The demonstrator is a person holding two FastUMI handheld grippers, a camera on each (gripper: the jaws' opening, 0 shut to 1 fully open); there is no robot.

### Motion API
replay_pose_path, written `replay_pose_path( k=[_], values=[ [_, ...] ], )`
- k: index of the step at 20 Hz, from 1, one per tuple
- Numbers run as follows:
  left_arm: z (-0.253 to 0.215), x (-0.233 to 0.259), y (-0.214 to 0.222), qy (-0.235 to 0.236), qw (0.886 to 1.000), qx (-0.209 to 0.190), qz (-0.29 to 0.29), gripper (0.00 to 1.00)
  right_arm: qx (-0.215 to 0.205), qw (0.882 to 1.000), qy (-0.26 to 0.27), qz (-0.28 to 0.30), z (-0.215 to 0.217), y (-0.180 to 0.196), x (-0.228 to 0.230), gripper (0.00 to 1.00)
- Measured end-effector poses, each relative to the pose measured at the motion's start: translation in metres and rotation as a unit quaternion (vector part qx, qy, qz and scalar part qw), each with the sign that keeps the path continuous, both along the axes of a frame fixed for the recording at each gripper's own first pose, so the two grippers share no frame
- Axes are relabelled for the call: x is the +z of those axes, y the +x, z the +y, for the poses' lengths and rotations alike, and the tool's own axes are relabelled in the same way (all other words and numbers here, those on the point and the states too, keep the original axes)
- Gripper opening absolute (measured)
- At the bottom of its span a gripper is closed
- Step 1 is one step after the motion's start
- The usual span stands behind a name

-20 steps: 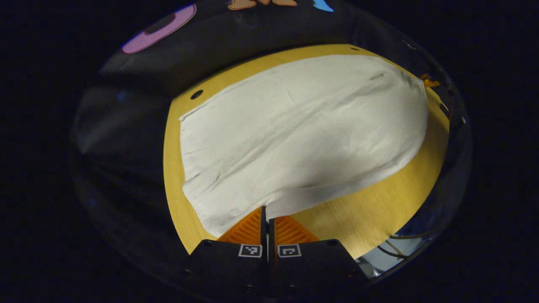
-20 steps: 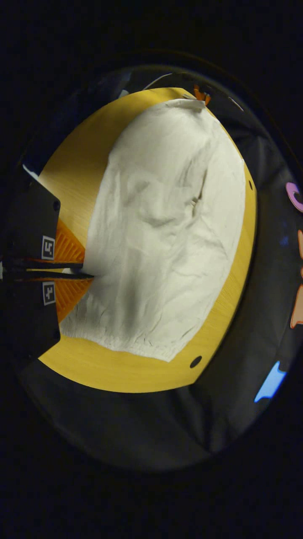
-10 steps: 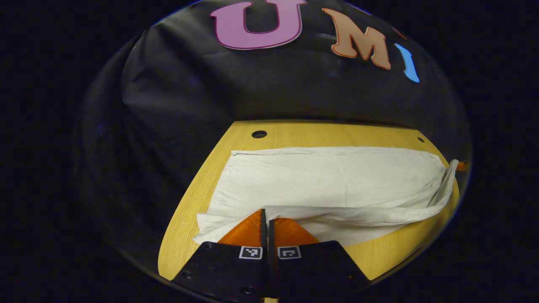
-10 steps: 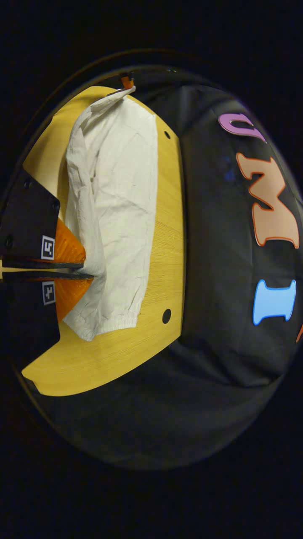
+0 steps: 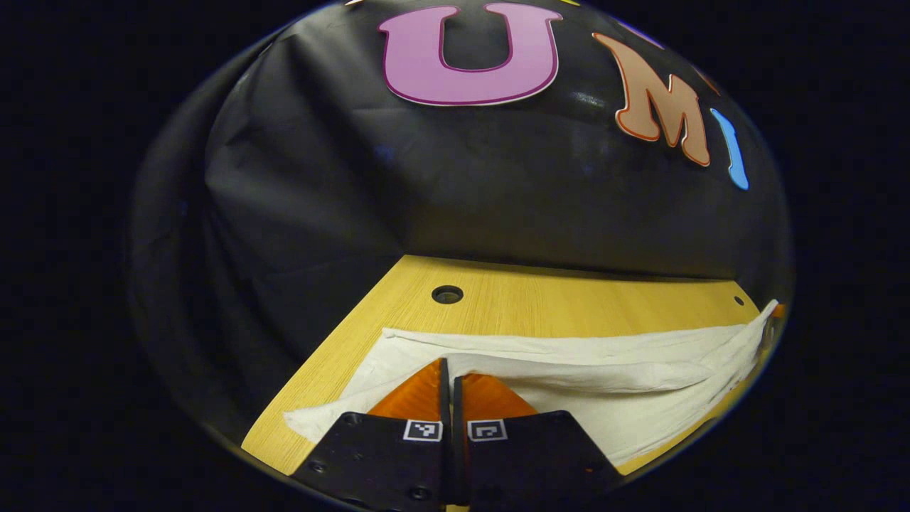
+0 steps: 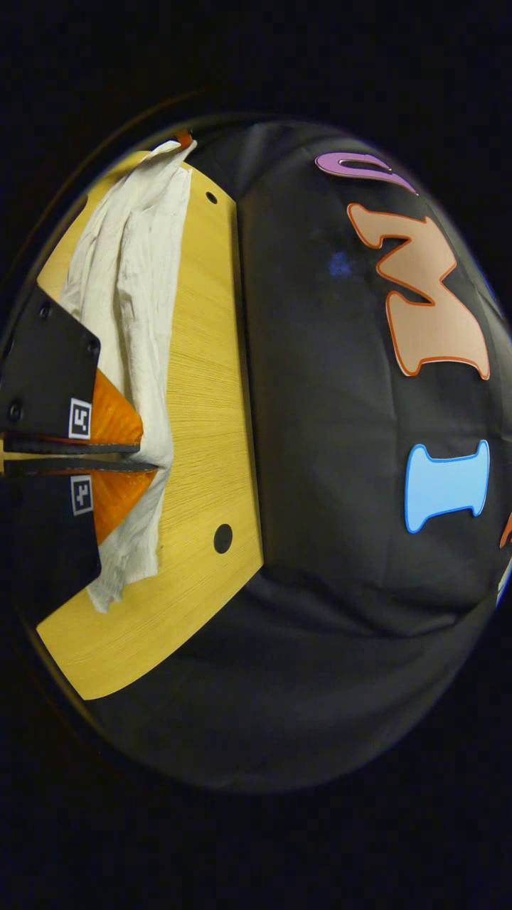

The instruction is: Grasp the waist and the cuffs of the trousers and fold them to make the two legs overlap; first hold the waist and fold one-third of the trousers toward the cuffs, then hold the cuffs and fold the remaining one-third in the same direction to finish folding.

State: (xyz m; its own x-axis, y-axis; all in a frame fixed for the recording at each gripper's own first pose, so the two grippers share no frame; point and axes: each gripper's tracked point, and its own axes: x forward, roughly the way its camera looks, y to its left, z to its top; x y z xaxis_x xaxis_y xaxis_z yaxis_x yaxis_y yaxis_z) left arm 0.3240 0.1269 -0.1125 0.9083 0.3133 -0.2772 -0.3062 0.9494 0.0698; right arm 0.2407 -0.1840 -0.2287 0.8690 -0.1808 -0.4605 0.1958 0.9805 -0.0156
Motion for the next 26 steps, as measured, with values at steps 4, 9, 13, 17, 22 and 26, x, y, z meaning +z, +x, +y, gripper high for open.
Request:
replay_pose_path(
  k=[4,9,13,17,22,26],
  values=[
    [0.014,-0.021,0.034,0.013,1.000,0.009,0.014,0.00,-0.002,1.000,0.000,0.027,-0.003,0.027,-0.038,0.04],
    [0.019,-0.032,0.049,0.029,0.999,0.018,0.023,0.00,0.009,0.999,0.007,0.040,-0.005,0.044,-0.055,0.04],
    [0.021,-0.031,0.049,0.011,0.999,0.032,0.012,0.07,0.010,0.998,0.050,0.046,-0.008,0.047,-0.054,0.21],
    [0.014,-0.009,0.030,-0.003,0.999,0.039,-0.002,0.97,0.002,0.998,0.053,0.020,-0.025,0.034,-0.020,0.96],
    [-0.008,0.030,0.001,-0.033,0.998,0.042,-0.040,0.94,-0.042,0.997,0.059,0.001,-0.081,-0.015,0.022,0.92],
    [-0.026,0.049,-0.023,-0.022,0.997,0.053,-0.057,0.94,-0.081,0.995,0.062,0.015,-0.131,-0.058,0.014,0.96]
  ],
)
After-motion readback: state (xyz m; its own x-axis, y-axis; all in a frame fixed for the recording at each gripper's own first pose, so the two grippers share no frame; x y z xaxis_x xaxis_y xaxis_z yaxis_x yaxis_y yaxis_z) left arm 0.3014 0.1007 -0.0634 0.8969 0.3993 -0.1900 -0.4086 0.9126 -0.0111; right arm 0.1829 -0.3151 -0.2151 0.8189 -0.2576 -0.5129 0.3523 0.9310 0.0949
